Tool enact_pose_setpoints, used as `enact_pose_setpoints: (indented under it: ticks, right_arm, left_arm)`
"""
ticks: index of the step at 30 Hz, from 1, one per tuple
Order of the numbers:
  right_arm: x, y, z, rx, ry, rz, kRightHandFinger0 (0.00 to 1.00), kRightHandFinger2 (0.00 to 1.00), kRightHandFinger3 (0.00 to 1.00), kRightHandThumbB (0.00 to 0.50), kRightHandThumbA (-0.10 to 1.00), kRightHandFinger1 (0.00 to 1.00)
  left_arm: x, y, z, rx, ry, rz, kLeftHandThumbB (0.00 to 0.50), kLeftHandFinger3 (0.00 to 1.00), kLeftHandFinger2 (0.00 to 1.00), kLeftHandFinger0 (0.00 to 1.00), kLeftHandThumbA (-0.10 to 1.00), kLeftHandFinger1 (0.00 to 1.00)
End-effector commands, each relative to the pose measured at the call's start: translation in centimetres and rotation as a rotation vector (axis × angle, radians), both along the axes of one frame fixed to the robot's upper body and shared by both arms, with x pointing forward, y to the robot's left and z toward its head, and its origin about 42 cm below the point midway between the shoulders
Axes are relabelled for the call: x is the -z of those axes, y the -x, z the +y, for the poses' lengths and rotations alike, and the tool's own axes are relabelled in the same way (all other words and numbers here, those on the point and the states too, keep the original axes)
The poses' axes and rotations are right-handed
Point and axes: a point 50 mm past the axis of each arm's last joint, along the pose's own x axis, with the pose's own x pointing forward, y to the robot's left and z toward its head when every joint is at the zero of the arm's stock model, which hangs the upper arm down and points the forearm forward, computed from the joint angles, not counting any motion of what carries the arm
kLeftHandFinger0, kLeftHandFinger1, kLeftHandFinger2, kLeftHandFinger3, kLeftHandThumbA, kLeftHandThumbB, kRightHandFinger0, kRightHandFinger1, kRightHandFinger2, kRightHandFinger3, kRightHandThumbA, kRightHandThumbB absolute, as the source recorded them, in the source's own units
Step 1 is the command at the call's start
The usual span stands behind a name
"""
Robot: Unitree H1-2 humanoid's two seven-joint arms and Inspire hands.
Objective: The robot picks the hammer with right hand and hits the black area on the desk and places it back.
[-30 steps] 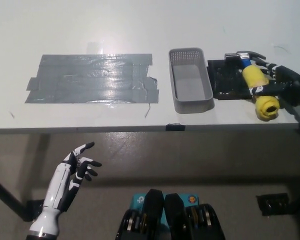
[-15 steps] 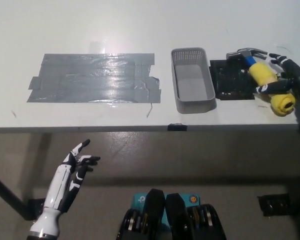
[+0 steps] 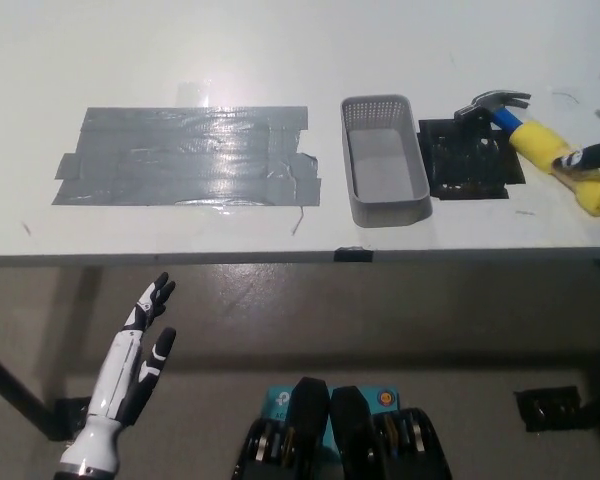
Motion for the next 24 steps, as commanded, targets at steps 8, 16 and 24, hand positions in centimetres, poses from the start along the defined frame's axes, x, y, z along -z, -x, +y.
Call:
enact_pose_setpoints:
  ticks: [8, 16, 24]
  right_arm:
    - [-26.8, 11.2, 2.7, -0.074, 0.422, -1.376, 1.0, 1.0, 1.0, 0.329, 1.0, 1.0]
    - [-21.3, 23.5, 12.1, -0.502, 0.083, -1.507, 1.0, 1.0, 1.0, 0.376, 1.0, 1.0]
    - [-14.7, 29.0, 15.8, -0.676, -0.03, -1.503, 1.0, 1.0, 1.0, 0.327, 1.0, 1.0]
  left_arm:
    - [-3.2, -1.5, -0.4, -0.009, 0.025, -0.137, 0.161, 1.0, 1.0, 1.0, 1.0, 1.0]
    - [-4.5, -3.7, -1.2, 0.01, 0.045, -0.163, 0.176, 1.0, 1.0, 1.0, 1.0, 1.0]
    - [-5.9, -5.9, -1.6, 0.024, 0.064, -0.183, 0.217, 1.0, 1.0, 1.0, 1.0, 1.0]
